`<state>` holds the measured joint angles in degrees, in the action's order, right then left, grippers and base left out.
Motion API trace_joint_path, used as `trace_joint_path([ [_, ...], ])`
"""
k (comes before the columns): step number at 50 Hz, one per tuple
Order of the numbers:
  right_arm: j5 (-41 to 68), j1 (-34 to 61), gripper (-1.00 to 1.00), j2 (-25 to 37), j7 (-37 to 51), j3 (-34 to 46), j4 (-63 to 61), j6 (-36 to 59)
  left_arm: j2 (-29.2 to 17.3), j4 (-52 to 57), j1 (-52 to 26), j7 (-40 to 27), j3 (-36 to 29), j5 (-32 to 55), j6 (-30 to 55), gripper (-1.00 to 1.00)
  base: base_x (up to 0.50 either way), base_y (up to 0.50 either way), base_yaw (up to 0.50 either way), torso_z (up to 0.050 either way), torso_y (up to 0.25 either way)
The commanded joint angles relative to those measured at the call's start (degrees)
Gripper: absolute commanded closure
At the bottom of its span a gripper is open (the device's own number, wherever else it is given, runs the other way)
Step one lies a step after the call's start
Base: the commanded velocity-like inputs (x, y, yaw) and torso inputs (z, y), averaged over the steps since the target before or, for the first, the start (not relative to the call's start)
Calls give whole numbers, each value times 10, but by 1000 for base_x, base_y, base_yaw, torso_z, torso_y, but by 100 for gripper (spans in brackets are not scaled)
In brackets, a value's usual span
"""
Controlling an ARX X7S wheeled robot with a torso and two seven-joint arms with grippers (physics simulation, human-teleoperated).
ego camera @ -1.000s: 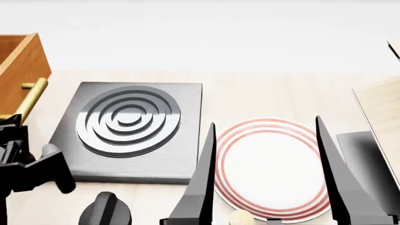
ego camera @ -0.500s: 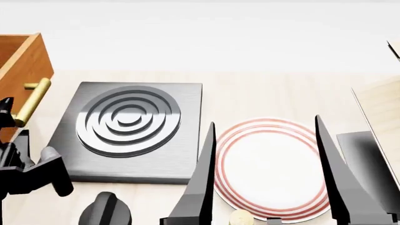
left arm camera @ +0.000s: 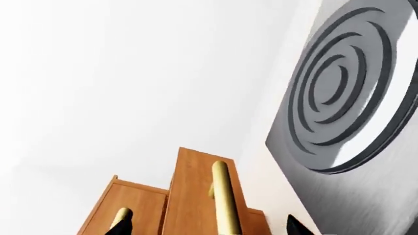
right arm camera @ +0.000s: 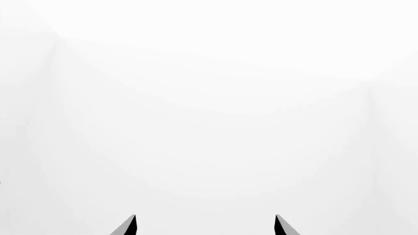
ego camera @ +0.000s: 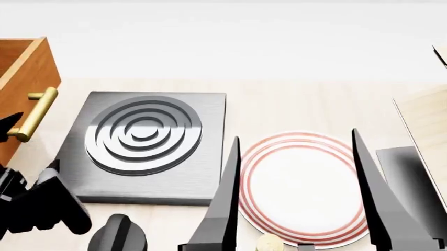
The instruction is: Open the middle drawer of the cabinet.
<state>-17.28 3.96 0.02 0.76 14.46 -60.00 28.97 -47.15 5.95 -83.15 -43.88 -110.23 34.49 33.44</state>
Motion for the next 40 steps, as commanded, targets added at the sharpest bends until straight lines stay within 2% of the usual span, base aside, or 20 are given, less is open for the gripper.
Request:
trace_joint_path([
  [1,-1,-3,-100,0,-1,3,0,-4,-68,80,-9,34,69,87,-96,-100,0,0,0,0,0],
  [11,-3,-4,-100,0,-2,5,0,-2,-106,133,-35,32,130,176,-136,-100,0,0,0,0,0],
  [17,-2,-3,-100,0,-3,5,0,-3,-118,179,-69,22,155,220,-116,-100,0,0,0,0,0],
  [24,0,-3,-100,0,-4,2,0,-3,-113,164,-92,37,180,291,-102,-100,0,0,0,0,0],
  [40,3,1,-100,0,-4,4,0,2,-85,82,-134,99,201,370,-51,-100,0,0,0,0,0],
])
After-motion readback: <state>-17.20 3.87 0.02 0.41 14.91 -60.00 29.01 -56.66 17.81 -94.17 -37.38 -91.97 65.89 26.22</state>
